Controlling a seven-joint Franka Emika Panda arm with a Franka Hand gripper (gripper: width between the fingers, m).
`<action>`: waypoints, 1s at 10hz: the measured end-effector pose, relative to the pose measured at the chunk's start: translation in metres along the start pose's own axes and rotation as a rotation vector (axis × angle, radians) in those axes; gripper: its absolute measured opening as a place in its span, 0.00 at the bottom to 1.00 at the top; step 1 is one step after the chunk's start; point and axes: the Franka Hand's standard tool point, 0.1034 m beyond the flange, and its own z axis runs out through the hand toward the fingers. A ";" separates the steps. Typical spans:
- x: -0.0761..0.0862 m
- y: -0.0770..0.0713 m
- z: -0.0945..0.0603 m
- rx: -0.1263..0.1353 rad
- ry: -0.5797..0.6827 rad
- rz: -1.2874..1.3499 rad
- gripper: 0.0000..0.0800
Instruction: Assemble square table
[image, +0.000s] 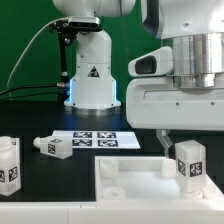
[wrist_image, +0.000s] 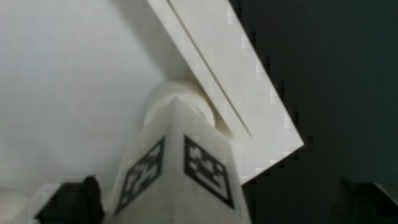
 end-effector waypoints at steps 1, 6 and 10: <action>0.000 0.000 0.000 -0.001 0.000 -0.048 0.81; 0.001 -0.001 0.000 -0.020 0.011 -0.441 0.70; 0.001 0.001 0.001 -0.022 0.014 -0.188 0.36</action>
Offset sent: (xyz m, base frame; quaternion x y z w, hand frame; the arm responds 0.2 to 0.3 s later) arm -0.0003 0.0191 0.0065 0.0046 0.0121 -0.3695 0.9291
